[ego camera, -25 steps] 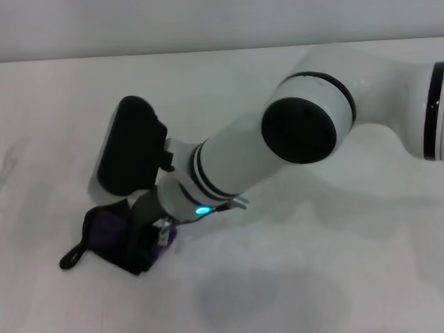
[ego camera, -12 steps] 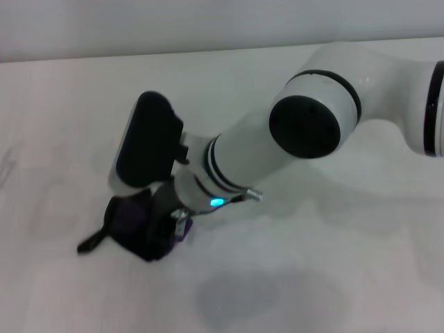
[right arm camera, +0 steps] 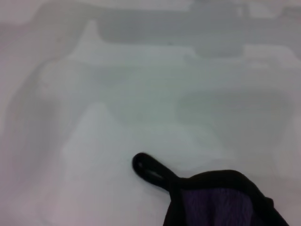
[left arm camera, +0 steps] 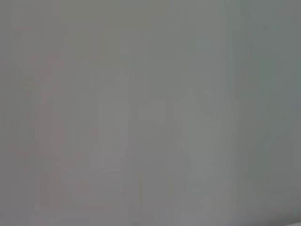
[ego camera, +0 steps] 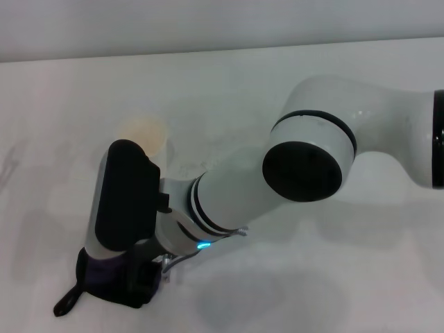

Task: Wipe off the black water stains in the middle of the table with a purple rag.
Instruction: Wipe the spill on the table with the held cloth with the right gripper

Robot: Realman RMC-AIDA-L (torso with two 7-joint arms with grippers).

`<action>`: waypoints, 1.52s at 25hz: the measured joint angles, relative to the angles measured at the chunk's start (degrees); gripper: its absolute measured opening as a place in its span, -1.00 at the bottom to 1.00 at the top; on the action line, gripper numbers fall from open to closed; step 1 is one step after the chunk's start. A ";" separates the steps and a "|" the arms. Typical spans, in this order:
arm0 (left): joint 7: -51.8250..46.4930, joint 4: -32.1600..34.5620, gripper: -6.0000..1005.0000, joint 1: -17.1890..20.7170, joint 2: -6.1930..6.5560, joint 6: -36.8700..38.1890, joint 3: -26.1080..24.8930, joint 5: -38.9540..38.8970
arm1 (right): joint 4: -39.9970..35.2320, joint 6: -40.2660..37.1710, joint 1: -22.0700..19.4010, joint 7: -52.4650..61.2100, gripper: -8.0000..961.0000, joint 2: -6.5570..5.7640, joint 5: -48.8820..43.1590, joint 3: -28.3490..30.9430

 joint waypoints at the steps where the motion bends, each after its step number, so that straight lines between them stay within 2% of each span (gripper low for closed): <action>1: 0.00 -0.03 0.77 0.06 -0.02 -0.01 0.00 0.00 | -0.31 -0.13 0.01 0.00 -0.76 0.00 -0.15 0.07; 8: 0.00 -0.27 0.77 0.90 -0.05 -0.05 -0.18 -0.01 | -4.38 0.29 1.08 0.43 -0.74 0.00 -2.48 3.93; 16: 0.00 0.04 0.77 1.57 -0.01 -0.05 -0.26 -0.01 | -5.79 7.34 -0.81 4.13 -0.71 0.01 -12.78 12.35; 25: 0.00 0.05 0.77 1.09 0.16 -0.05 -0.27 -0.18 | 0.49 21.54 -1.36 5.06 -0.69 -0.10 -13.80 15.56; 32: 0.00 0.57 0.77 0.67 0.31 0.35 -0.36 -0.19 | 7.82 29.95 -5.28 3.14 -0.67 -0.35 -15.48 21.85; 38: 0.00 0.58 0.77 0.31 0.31 0.39 -0.35 -0.14 | 9.23 35.77 -8.01 3.32 -0.65 -0.38 -22.35 28.98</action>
